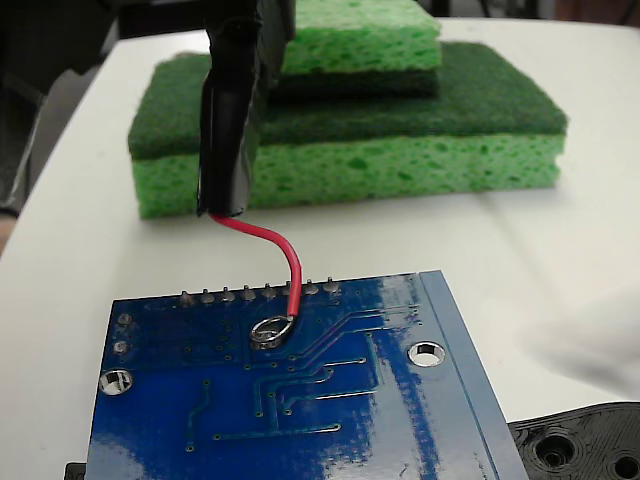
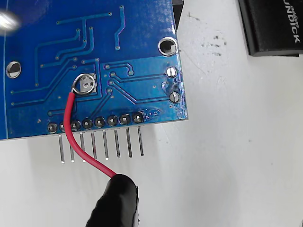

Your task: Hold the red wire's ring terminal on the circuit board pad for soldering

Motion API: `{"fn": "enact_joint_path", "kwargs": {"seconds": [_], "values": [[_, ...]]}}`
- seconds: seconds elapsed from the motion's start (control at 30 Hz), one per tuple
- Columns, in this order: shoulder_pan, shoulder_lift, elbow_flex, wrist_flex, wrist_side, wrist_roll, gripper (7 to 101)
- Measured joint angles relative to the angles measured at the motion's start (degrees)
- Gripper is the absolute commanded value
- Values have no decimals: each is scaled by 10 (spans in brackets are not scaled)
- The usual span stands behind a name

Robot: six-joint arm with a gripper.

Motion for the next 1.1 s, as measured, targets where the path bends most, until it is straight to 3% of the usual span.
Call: {"fn": "enact_joint_path", "kwargs": {"seconds": [0.5, 0.83, 1.1], "values": [[-18, 58, 22, -1, 18, 10, 1003], [-50, 231, 171, -33, 70, 69, 1003], [-114, 350, 279, -40, 111, 123, 1003]]}}
